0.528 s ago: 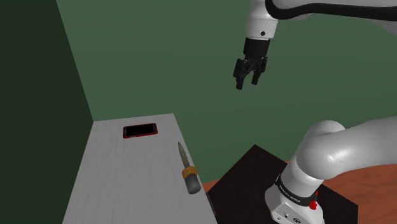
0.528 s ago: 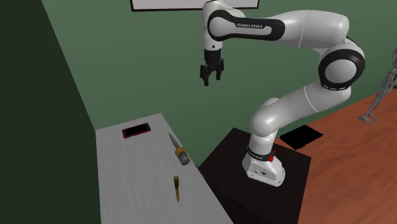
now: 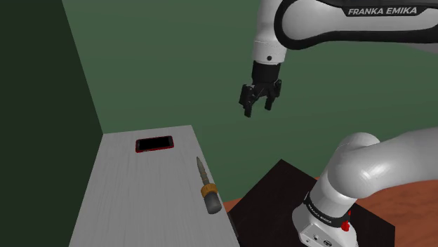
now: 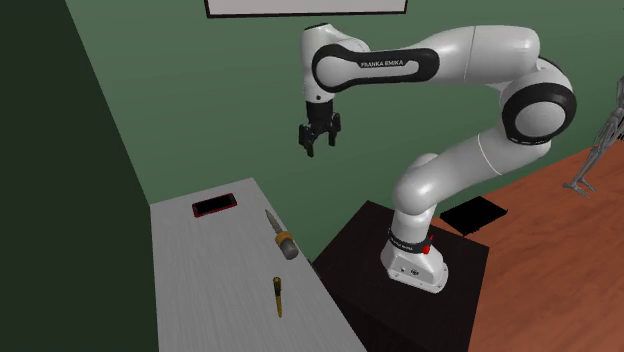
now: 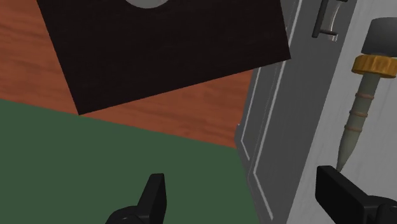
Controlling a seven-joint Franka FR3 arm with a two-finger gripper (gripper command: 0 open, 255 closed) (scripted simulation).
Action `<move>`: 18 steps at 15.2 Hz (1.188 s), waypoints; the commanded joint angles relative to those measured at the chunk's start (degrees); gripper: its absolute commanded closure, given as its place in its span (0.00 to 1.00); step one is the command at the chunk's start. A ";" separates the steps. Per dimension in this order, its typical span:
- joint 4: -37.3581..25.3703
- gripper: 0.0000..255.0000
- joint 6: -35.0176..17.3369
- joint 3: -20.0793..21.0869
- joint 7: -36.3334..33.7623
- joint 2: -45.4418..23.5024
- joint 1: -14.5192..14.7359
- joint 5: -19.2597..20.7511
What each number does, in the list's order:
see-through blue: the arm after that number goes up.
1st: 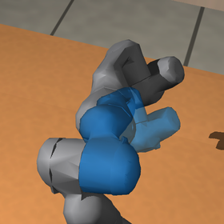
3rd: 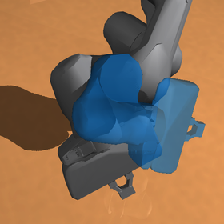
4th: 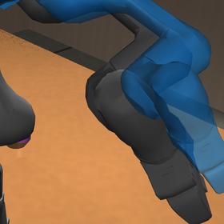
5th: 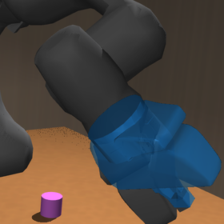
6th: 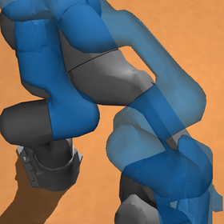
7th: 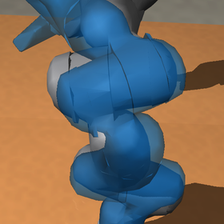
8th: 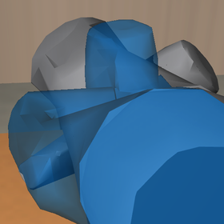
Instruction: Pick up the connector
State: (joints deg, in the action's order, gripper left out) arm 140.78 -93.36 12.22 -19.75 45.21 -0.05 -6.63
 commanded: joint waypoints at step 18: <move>-2.13 0.00 -25.18 31.69 -39.17 -27.88 -4.17 -2.68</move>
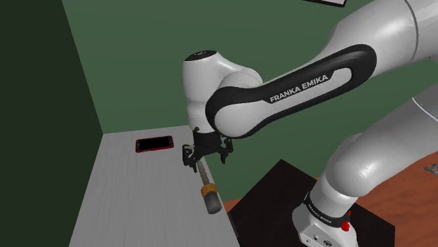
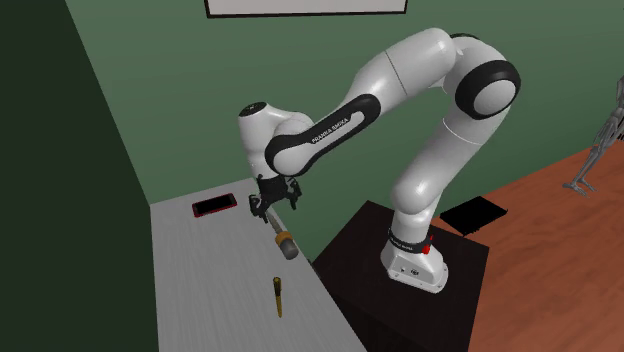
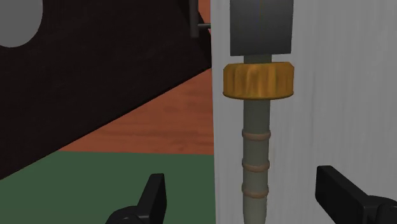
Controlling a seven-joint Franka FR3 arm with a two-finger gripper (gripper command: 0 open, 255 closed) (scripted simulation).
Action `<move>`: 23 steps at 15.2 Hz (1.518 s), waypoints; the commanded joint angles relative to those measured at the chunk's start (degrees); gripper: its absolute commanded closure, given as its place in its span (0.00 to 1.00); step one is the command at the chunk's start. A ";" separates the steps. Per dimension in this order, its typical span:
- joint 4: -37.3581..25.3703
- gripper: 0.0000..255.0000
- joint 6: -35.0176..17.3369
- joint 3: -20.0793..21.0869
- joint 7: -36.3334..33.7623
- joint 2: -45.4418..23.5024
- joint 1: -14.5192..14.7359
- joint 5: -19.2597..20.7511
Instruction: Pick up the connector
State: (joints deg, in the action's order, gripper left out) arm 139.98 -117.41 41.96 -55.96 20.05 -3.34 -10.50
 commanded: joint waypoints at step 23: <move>0.41 1.00 -5.25 3.38 -4.59 -5.57 -1.53 2.61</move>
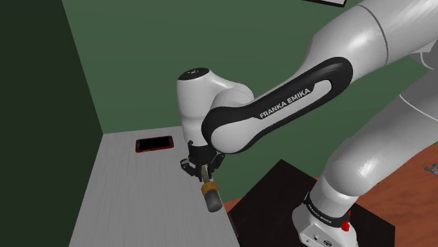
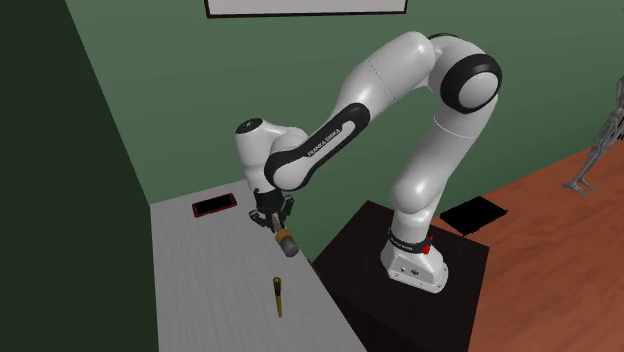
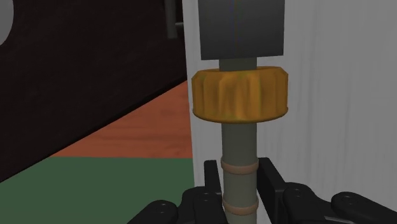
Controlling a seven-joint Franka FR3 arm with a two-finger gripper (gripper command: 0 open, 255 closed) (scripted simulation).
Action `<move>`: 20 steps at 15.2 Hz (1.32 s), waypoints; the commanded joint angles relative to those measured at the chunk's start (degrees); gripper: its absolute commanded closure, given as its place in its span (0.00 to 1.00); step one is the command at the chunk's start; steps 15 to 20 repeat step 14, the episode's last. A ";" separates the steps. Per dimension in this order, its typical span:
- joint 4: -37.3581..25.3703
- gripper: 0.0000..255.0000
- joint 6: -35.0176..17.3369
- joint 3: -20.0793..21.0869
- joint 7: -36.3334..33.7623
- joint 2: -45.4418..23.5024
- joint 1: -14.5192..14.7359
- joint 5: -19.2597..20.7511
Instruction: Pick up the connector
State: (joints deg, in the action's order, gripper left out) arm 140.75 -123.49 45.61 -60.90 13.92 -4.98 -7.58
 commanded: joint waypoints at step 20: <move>-5.73 1.00 11.28 -3.59 3.28 6.47 1.40 -2.68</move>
